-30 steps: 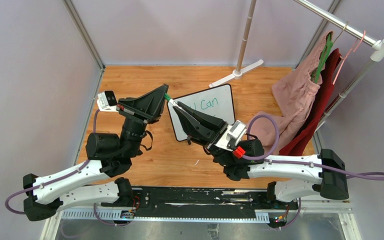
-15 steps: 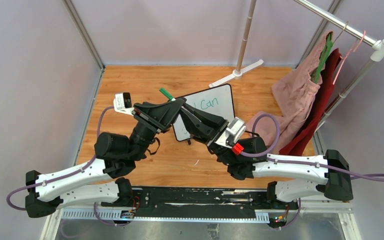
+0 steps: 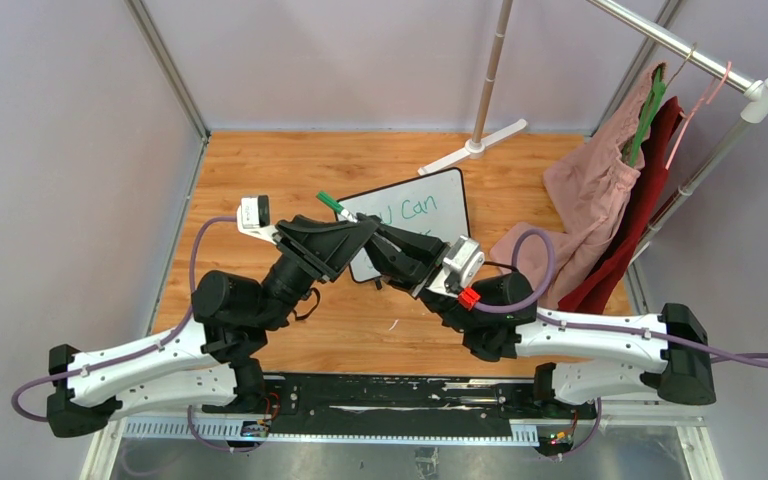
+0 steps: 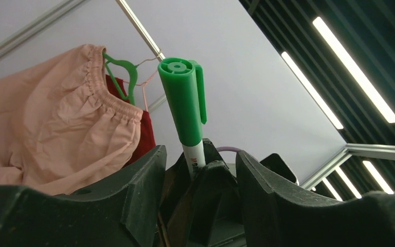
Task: Write a sentence on the whiteboard
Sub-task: Close the whiteboard marker at the center of the board.
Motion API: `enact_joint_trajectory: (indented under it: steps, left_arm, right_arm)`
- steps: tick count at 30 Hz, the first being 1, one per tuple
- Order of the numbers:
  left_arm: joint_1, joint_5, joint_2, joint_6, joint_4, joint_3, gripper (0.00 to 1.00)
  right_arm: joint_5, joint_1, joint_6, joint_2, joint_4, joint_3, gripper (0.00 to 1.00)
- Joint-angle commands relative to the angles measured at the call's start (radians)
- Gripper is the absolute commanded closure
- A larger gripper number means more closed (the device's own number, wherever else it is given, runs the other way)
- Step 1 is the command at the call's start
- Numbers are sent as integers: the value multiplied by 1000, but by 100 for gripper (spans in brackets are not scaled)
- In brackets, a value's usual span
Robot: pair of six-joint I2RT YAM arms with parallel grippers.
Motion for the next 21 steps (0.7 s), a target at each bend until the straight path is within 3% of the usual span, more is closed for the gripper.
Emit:
enact_joint_trajectory:
  steps: [1, 12, 16, 21]
  left_arm:
    - [-10, -25, -30, 72, -43, -19, 42]
    - [-10, -193, -134, 183, -80, -20, 31]
    - [-11, -176, -127, 199, -58, -8, 32]
    - [-10, -140, -102, 189, -31, -2, 43]
  right_arm:
    - [-36, -9, 30, -41, 32, -16, 100]
    - [-51, -8, 67, -99, 53, -65, 100]
    - [-53, -10, 73, -99, 69, -71, 100]
    - [-54, -9, 88, -87, 90, -68, 100]
